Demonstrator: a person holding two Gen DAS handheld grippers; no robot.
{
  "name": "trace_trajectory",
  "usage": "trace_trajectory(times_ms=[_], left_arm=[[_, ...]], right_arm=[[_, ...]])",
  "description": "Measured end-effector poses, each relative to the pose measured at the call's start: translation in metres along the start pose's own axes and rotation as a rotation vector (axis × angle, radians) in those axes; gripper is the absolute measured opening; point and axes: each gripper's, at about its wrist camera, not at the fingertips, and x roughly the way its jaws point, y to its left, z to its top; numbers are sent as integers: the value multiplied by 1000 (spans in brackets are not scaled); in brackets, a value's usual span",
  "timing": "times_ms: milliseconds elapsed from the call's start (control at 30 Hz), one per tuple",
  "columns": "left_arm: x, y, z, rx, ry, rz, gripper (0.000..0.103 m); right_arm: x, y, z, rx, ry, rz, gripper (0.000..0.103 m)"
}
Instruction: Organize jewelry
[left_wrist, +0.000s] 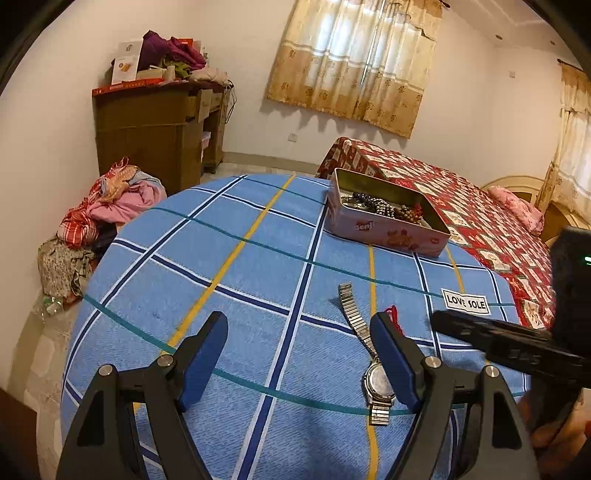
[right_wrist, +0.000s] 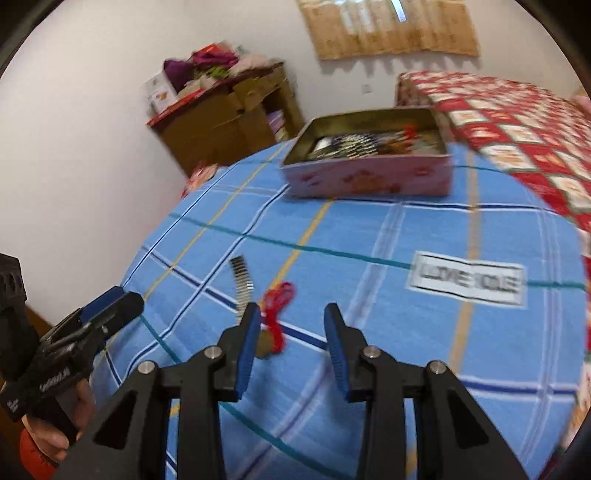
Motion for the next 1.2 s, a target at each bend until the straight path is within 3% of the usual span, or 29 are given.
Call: trace_trajectory(times_ms=[200,267,300,367,433,633,833,900,1000,1067,1100,1200], left_arm=[[1,1,-2,57,9,12,79],[4,1,-2,64,19,11,79],[6,2,-2,63,24,4,79],[11,2,0,54,32,-17,79],[16,2,3,52,45,-48,79],[37,-9,20,36,70,-119,79],[75,-28,32,24,149,-149,78],[87,-36,30,30,192,-153,56],[99,-44,22,57,249,-140,37],[98,-44,20,68,251,-130,31],[97,-44,21,62,249,-146,14],[97,-40,20,47,259,-161,14]], right_arm=[[37,17,0,-77,90,-27,39],[40,20,0,-111,90,-67,30],[40,19,1,-117,94,-80,17],[39,12,2,-98,99,-63,11],[32,4,5,-66,80,-57,11],[-24,-34,16,105,-92,53,11],[-51,-52,14,148,-165,40,11],[-50,-55,14,150,-164,25,11],[-42,-60,11,161,-146,20,11],[-42,-66,9,169,-137,26,11],[-40,-66,8,170,-134,27,11],[-41,-72,7,187,-141,41,11]])
